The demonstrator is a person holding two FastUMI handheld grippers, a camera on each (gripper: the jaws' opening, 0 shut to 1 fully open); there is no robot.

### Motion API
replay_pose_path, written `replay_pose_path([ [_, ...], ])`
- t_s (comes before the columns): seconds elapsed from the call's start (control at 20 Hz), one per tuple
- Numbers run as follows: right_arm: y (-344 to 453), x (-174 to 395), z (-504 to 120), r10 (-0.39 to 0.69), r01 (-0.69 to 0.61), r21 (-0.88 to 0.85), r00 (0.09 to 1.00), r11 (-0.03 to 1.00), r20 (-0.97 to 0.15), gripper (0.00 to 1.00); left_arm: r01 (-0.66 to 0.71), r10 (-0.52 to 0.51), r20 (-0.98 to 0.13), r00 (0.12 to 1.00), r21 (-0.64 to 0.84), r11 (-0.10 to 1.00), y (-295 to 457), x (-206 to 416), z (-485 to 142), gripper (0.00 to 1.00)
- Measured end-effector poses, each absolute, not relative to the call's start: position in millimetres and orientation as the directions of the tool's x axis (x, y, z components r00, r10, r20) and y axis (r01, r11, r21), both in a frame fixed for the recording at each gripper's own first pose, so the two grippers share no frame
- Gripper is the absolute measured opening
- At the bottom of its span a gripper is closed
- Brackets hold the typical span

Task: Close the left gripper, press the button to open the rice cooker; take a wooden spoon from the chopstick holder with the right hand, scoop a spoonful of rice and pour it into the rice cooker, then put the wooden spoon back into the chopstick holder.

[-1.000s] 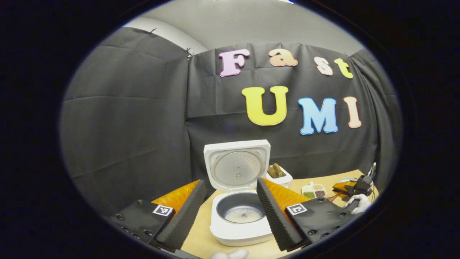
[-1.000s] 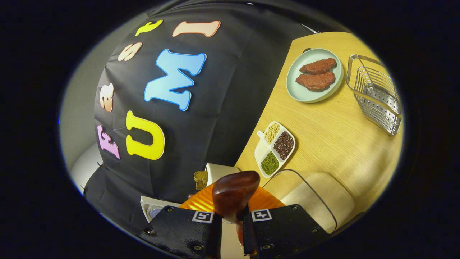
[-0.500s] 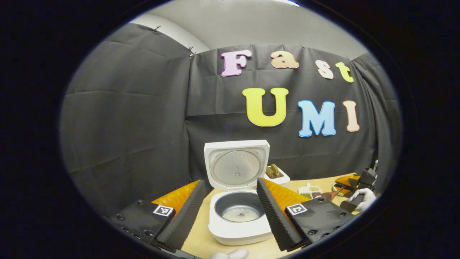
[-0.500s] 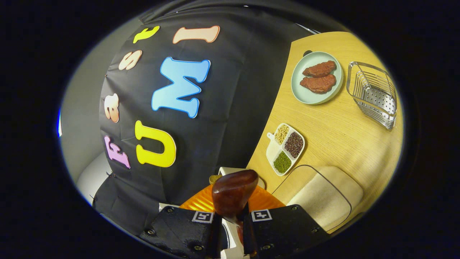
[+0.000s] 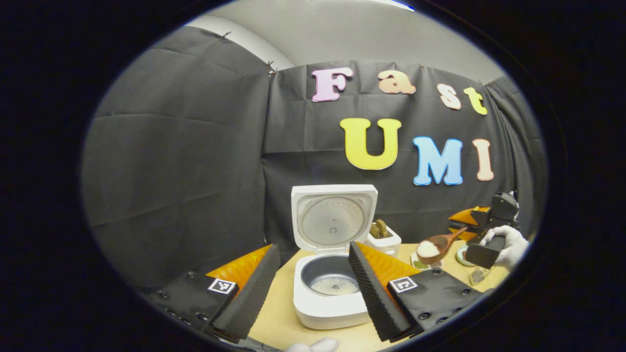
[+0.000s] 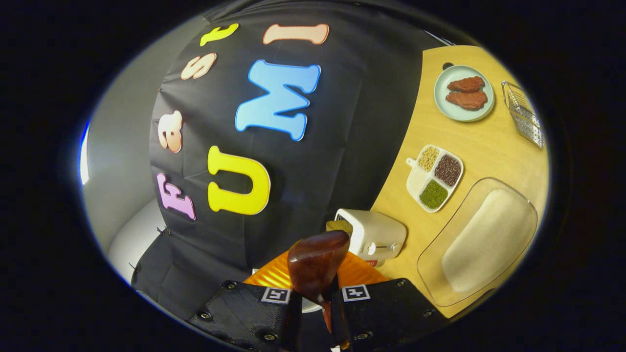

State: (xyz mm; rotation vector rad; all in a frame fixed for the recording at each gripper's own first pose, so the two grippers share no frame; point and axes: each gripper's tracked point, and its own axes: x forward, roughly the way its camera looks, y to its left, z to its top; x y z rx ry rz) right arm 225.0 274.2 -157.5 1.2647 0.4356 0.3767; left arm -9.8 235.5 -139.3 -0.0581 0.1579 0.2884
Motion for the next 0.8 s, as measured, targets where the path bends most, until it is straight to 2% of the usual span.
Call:
replay_pose_path([
  [0.35,411.7,212.9,-186.8,0.64,-0.025,0.965,0.753,0.26,-0.153,0.24,-0.345,0.34,-0.155,0.927,-0.002,0.939,252.3,-31.2,-145.0,0.98],
  [0.55,449.5,214.3,-207.1,0.65,-0.05,0.945,0.738,0.324,-0.183,0.24,-0.378,0.37,-0.167,0.914,-0.017,0.926,263.2,-40.7,-149.4,0.99],
  [0.8,452.7,220.9,-223.3,0.605,-0.117,0.88,0.767,0.461,-0.215,0.24,-0.413,0.405,-0.19,0.894,-0.004,0.911,279.5,-53.5,-158.9,0.97],
])
